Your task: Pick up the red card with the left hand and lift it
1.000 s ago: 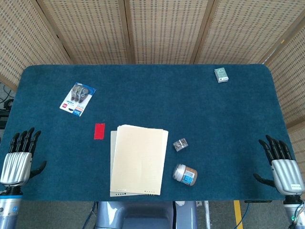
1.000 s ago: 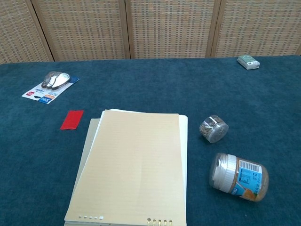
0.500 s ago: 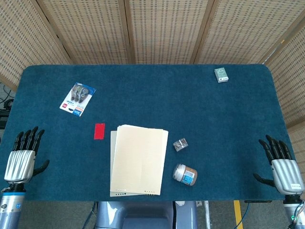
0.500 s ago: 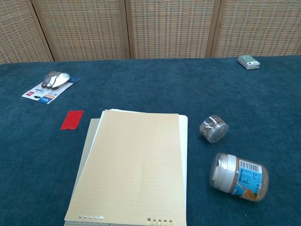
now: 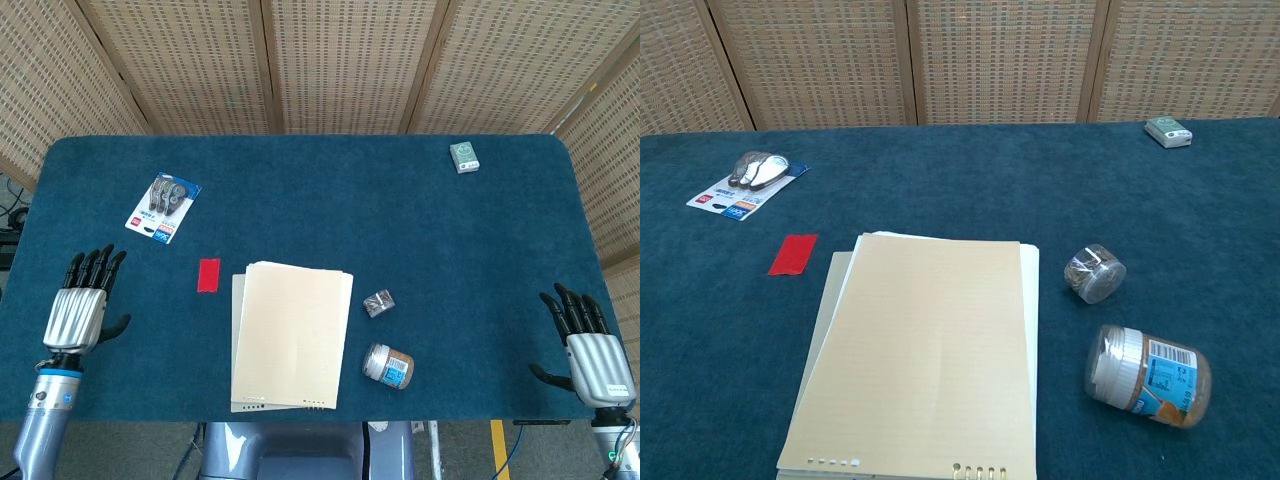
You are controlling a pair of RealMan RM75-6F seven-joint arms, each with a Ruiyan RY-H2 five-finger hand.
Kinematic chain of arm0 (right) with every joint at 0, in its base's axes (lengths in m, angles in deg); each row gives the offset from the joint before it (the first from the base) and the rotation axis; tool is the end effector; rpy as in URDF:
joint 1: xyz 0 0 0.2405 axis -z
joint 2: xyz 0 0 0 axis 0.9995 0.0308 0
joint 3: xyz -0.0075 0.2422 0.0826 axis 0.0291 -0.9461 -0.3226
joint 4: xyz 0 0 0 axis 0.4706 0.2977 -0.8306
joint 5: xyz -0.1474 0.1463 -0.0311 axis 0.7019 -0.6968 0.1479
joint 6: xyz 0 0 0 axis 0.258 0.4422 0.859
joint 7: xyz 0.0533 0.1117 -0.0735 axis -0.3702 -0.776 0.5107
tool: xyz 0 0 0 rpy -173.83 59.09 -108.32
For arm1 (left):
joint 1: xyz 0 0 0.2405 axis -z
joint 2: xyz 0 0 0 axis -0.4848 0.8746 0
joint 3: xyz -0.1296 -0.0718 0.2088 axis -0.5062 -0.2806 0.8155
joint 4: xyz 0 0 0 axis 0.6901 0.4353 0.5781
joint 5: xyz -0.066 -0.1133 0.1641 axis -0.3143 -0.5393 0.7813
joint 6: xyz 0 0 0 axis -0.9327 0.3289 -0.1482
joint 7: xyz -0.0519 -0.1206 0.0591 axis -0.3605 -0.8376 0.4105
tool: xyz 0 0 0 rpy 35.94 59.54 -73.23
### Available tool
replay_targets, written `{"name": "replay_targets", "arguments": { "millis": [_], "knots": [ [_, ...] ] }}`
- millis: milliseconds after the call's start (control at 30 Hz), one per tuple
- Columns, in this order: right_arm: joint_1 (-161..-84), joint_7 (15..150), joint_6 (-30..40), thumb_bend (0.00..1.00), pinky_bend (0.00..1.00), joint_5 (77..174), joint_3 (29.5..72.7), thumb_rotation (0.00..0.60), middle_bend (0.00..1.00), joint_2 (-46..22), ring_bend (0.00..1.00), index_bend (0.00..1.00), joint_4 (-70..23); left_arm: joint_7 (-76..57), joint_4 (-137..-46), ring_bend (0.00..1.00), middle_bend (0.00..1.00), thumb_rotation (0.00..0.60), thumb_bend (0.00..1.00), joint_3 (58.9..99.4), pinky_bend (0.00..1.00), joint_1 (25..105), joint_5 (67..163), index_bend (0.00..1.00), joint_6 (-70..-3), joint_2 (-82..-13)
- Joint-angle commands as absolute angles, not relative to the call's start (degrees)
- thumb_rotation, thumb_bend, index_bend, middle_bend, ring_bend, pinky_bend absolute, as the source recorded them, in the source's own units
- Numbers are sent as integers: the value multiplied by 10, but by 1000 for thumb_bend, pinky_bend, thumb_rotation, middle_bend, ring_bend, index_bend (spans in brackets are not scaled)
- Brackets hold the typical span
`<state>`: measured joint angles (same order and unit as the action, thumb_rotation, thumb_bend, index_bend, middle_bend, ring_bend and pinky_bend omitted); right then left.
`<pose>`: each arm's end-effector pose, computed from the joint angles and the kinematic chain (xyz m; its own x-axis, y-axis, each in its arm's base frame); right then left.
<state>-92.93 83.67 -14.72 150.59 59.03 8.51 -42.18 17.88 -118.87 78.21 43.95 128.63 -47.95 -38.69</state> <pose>-0.3086 -0.1779 0.1600 0.4087 -0.0335 0.9120 -0.9123 -0.0418 0.4073 -0.2464 0.2440 0.0935 0.5141 0.0555 0.8560 0.8576 -0.0536 -0.5116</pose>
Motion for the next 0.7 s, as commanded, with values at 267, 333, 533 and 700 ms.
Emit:
{"name": "replay_targets", "arguments": {
  "millis": [267, 333, 533, 700],
  "knots": [
    [-929, 819, -148, 131, 0, 1506, 589, 600, 0, 89, 0, 65, -418, 248, -1132, 0, 0, 600, 288, 749, 0, 514, 1208, 0, -417, -465],
    [-929, 814, -149, 131, 0, 1506, 589, 600, 0, 91, 0, 65, -417, 263, -1118, 0, 0, 600, 300, 747, 0, 527, 1192, 0, -408, -484],
    [-928, 798, -152, 131, 0, 1507, 589, 600, 0, 94, 0, 65, -414, 293, -1075, 0, 0, 600, 326, 749, 0, 554, 1150, 0, -388, -530],
    [-928, 786, -151, 131, 0, 1507, 589, 600, 0, 96, 0, 65, -410, 316, -1041, 0, 0, 600, 330, 751, 0, 576, 1117, 0, -374, -564]
  ]
}}
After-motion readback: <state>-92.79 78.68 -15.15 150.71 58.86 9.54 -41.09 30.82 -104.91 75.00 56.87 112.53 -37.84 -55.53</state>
